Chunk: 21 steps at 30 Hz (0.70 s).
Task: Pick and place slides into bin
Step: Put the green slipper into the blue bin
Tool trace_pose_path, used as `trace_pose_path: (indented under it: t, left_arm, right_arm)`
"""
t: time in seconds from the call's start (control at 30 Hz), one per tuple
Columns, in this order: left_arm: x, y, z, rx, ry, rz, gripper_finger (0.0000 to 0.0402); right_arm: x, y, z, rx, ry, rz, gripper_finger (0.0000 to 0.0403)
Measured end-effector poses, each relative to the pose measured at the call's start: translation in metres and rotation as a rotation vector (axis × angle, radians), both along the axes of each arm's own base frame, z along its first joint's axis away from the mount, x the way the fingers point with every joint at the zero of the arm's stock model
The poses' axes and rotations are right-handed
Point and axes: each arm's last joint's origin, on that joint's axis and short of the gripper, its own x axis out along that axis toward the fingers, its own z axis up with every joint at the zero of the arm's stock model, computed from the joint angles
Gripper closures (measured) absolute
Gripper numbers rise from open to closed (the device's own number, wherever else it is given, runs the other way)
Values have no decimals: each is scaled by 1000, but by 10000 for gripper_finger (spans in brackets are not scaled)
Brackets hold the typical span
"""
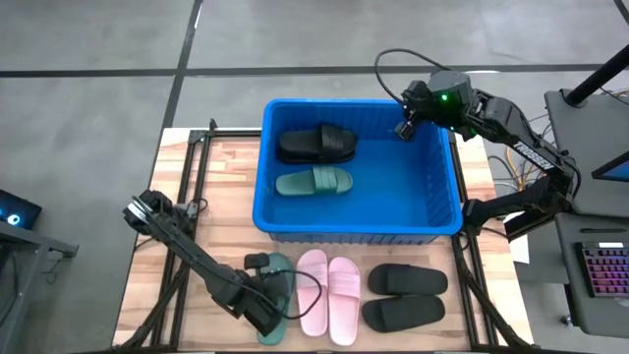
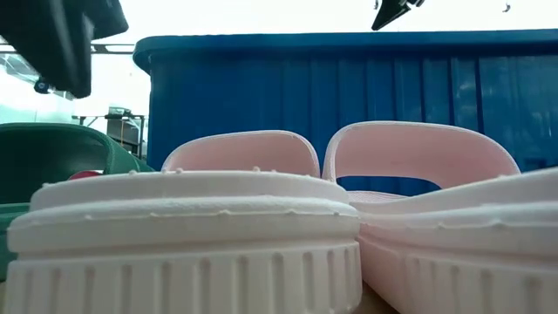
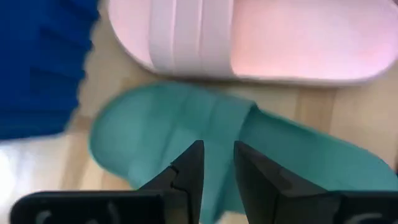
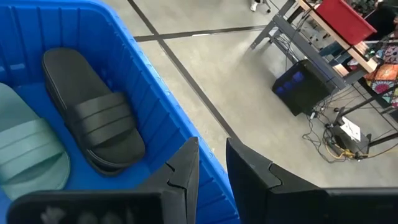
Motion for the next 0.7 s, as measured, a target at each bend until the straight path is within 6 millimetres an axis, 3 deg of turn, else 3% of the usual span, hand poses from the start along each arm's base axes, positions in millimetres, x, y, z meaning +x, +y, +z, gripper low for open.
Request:
trace_pose_path:
  t: [0.13, 0.4, 0.7]
  left_arm:
    - [2, -1, 5, -100, 3, 19, 305]
    - [2, -1, 1, -101, 25, 2, 210]
    - [-2, 3, -15, 6, 104, -12, 222]
  right_arm:
    - [0, 0, 0, 2, -3, -2, 330]
    - [0, 0, 0, 5, -11, -6, 330]
    - [0, 0, 0, 7, -13, -8, 330]
